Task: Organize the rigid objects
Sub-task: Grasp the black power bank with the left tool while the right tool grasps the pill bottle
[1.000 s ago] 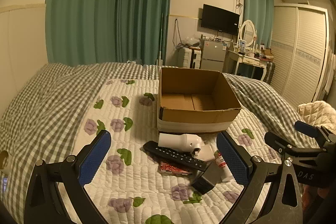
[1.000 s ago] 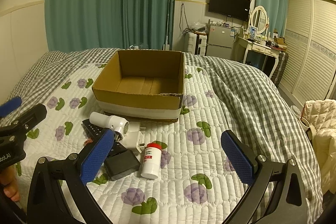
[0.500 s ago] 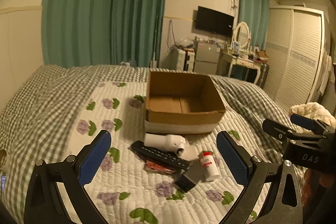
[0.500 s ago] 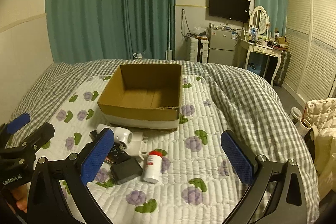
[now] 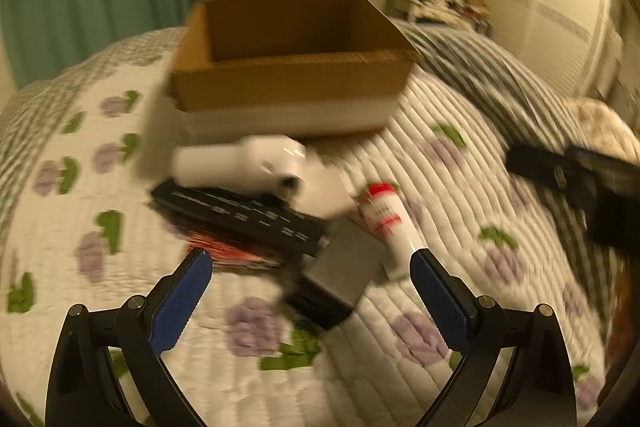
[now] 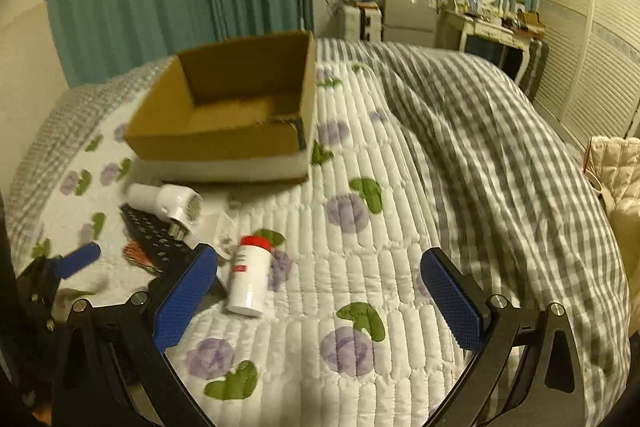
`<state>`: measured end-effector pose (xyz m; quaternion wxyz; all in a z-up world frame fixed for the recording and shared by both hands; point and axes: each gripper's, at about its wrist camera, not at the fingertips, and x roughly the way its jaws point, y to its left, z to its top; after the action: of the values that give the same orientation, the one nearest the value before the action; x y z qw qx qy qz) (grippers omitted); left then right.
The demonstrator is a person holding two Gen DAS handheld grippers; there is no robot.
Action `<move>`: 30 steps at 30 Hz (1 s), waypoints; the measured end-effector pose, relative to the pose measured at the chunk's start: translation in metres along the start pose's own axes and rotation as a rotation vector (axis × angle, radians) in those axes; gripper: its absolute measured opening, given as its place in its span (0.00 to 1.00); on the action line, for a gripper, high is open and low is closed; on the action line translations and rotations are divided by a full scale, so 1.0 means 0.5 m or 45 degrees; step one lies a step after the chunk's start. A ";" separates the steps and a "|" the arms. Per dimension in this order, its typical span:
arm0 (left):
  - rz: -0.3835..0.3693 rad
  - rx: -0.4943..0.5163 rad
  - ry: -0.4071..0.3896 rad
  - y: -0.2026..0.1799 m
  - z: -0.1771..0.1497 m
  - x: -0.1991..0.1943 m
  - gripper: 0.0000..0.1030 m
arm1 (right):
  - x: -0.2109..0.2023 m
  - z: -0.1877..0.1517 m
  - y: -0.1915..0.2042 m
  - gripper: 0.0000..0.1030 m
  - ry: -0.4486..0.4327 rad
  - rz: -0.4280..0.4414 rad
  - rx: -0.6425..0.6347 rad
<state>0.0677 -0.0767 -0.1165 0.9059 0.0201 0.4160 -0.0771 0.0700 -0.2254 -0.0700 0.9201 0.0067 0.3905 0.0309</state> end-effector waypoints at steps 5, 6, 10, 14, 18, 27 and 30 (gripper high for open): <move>-0.099 0.039 0.131 -0.012 -0.004 0.050 0.78 | 0.024 0.003 -0.009 0.99 0.001 0.053 0.065; -0.102 0.038 0.186 -0.012 -0.004 0.066 0.60 | 0.025 0.004 -0.008 0.99 -0.001 0.048 0.069; -0.098 0.071 0.252 -0.017 -0.006 0.081 0.48 | 0.026 0.004 -0.001 0.99 0.006 0.008 0.054; -0.073 0.072 0.181 -0.017 -0.021 0.039 0.44 | 0.027 -0.003 0.000 0.99 0.022 -0.012 0.042; -0.086 -0.023 0.057 0.015 -0.024 -0.046 0.39 | 0.030 -0.013 0.003 0.99 0.034 -0.046 0.007; -0.051 -0.106 -0.050 0.068 0.006 -0.098 0.37 | 0.107 -0.038 0.080 0.85 0.141 0.036 -0.116; -0.034 -0.101 -0.076 0.075 0.016 -0.100 0.37 | 0.160 -0.052 0.112 0.67 0.240 0.062 -0.174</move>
<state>0.0475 -0.0341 -0.0748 0.9168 -0.0239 0.3918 -0.0732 0.1037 -0.1648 -0.1434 0.8766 -0.0494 0.4719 0.0800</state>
